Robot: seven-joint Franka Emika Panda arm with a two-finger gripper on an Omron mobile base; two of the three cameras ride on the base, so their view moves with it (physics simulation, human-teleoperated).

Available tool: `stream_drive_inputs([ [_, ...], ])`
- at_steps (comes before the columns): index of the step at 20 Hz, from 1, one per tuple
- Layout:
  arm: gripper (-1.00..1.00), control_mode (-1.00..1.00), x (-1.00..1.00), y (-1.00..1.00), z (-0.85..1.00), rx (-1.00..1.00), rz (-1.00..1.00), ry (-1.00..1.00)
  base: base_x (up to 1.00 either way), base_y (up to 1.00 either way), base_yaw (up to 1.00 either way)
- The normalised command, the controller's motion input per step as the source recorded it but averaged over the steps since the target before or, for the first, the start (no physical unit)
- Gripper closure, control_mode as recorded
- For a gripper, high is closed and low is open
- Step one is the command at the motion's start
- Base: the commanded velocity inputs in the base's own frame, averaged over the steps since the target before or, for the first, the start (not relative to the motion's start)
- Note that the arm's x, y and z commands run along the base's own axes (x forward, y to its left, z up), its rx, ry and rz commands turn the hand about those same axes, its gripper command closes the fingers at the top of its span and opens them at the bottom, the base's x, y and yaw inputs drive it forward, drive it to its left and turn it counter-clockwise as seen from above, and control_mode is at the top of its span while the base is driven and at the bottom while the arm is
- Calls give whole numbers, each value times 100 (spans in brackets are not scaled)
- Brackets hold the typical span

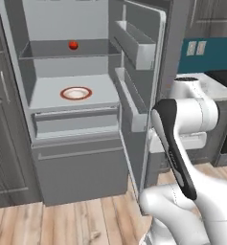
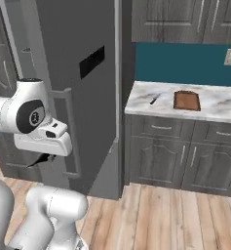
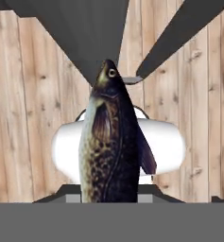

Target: Retrieve the fish from the fridge and place it on the cutting board.

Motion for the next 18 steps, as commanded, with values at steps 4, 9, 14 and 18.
stream_drive_inputs([
  [4, 100, 100, 0, 0, 0, 0, 0, 0, 0, -100, 0],
  [9, 100, 100, 0, 0, 0, 0, 0, 0, 0, -100, 0],
  [14, 100, 100, 0, 0, 0, 0, 0, 0, 0, -100, 0],
  [18, 100, 100, 0, 0, 0, 0, 0, 0, 26, -73, 0],
])
